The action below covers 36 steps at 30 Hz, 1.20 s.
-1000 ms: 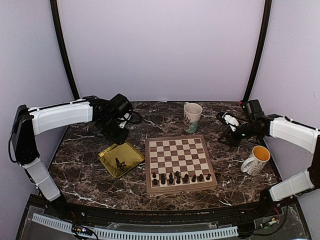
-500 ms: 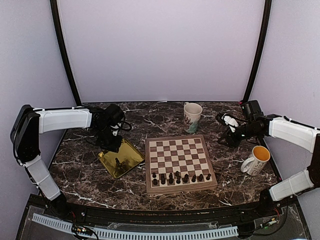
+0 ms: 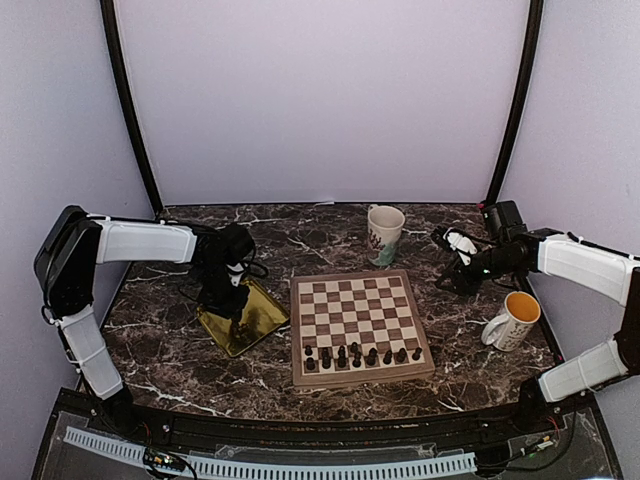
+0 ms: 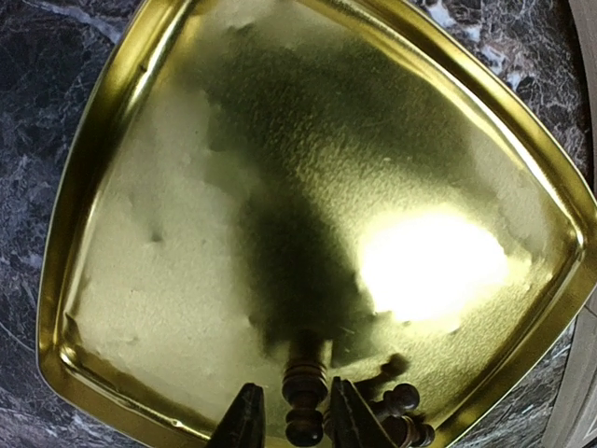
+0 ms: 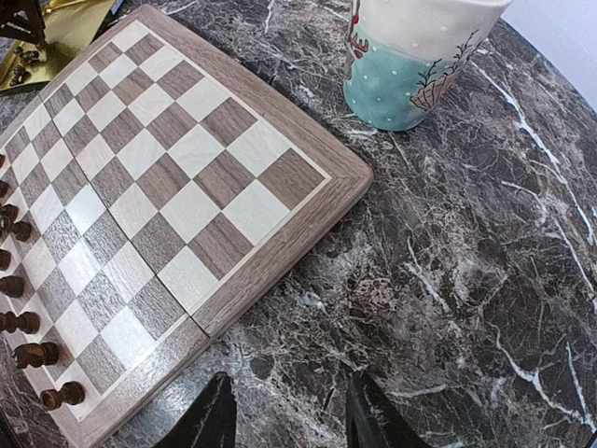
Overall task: Set up the chess pieces on the board
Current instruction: Pick up the pawn from the storage box, then place the pawn on the chessboard.
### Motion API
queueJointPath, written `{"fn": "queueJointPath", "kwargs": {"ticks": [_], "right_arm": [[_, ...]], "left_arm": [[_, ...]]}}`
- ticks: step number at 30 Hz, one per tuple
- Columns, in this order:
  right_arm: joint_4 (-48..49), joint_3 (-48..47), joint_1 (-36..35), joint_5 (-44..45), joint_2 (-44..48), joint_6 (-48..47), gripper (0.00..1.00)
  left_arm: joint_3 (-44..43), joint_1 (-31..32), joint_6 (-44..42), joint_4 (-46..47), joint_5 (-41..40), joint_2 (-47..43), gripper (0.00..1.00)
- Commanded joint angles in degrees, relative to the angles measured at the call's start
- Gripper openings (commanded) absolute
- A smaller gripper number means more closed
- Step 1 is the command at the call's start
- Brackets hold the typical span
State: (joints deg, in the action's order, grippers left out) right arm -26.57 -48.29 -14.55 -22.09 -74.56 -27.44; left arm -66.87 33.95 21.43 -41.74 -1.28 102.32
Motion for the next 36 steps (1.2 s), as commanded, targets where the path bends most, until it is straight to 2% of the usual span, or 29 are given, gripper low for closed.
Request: {"fn": "queueJointPath", "kwargs": {"ticks": [1, 11, 16, 23, 29, 36], "right_arm": [[0.5, -0.2, 0.2, -0.8, -0.3, -0.6, 0.41], [0.4, -0.3, 0.2, -0.9, -0.1, -0.7, 0.41], [0.2, -0.3, 0.2, -1.0, -0.2, -0.8, 0.4], [0.2, -0.2, 0.2, -1.0, 0.3, -0.9, 0.4], [0.1, -0.1, 0.2, -1.0, 0.5, -0.8, 0.4], [0.3, -0.1, 0.2, -0.9, 1.2, -0.8, 0.4]], "left_arm": [[1.1, -0.2, 0.0, -0.2, 0.8, -0.1, 0.25], [-1.8, -0.2, -1.5, -2.6, -0.6, 0.0, 0.06], [-5.3, -0.1, -3.7, -3.6, -1.6, -1.7, 0.04], [-11.1, 0.8, -7.8, -1.4, 1.9, -2.7, 0.04], [-20.9, 8.5, -13.3, -0.7, 4.7, 1.9, 0.05], [-35.5, 17.5, -20.7, -9.8, 2.6, 14.5, 0.07]]}}
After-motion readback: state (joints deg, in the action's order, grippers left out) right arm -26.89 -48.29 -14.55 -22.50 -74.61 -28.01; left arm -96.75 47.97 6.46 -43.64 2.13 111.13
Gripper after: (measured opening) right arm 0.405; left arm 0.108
